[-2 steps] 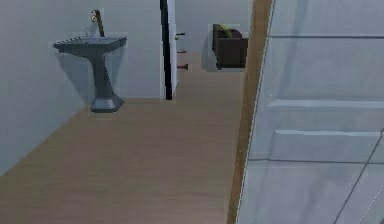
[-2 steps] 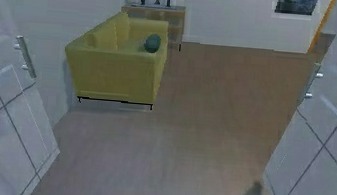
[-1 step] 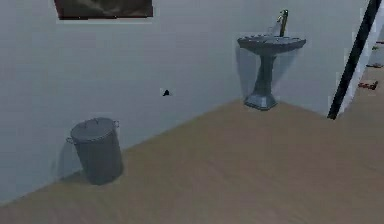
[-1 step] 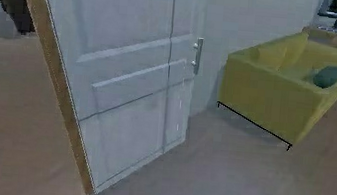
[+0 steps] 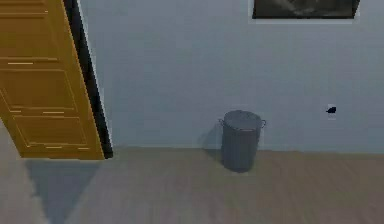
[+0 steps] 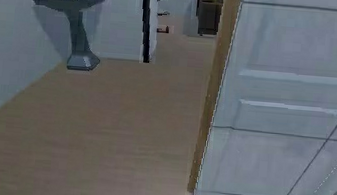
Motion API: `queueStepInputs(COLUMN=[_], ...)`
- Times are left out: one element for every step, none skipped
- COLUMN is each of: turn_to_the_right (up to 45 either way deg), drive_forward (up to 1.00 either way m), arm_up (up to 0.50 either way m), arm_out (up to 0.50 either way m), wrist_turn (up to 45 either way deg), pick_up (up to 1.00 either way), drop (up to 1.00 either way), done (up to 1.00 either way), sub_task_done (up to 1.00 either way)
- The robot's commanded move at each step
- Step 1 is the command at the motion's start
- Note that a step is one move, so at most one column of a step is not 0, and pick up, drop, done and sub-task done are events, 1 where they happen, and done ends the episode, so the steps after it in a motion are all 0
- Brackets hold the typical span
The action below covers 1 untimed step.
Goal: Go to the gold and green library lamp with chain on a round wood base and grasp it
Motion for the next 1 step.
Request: queueStepInputs(turn_to_the_right=[-45.0], drive_forward=[0.0], arm_up=[0.0], arm_out=[0.0], wrist_turn=[0.0], pick_up=[0.0], drop=[0.0], done=[0.0], sub_task_done=[0.0])
